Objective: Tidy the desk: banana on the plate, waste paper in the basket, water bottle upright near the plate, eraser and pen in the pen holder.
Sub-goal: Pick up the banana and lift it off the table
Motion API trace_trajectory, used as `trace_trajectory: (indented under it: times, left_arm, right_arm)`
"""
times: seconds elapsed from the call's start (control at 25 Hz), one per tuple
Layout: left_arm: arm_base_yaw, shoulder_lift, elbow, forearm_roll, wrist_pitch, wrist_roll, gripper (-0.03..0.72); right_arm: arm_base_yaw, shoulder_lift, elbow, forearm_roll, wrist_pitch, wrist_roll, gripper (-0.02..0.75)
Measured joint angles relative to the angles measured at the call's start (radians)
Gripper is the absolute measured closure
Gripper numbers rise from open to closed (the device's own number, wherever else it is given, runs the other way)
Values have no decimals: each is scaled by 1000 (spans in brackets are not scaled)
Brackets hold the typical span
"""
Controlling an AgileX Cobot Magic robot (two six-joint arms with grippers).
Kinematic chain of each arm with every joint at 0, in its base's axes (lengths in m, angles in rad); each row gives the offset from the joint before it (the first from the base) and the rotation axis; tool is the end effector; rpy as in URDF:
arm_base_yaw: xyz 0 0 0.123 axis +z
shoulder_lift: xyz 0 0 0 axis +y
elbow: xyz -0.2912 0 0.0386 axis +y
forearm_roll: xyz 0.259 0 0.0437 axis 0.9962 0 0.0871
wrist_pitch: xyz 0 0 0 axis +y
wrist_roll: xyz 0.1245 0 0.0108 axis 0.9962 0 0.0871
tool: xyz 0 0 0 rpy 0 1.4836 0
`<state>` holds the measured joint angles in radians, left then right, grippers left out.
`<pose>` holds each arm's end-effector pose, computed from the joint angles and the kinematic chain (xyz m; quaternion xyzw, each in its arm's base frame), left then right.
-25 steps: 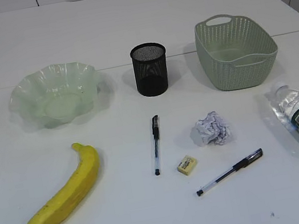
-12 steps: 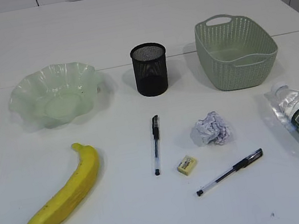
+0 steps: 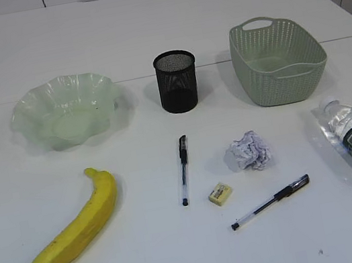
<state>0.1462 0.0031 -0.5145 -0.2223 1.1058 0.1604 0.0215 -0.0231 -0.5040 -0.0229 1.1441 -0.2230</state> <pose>0.0244 -0.0213 0.2689 0.0135 0.8565 -0.0324 0.5149 0.0177 -0.0022 0.2597 -0.1047 0.8612 -0.0614 0.4936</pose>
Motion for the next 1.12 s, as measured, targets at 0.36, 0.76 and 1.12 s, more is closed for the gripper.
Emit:
trace_trajectory:
  times: [0.36,0.76,1.12]
  left_arm:
    - [0,0,0,-7,-2,0,713]
    - [0,0,0,-10,-2,0,713]
    - [0,0,0,-10,-2,0,713]
  right_arm:
    - [0,0,0,-15,0,0,749]
    - [0,0,0,-37,0,0,749]
    - [0,0,1,-37,-2,3,749]
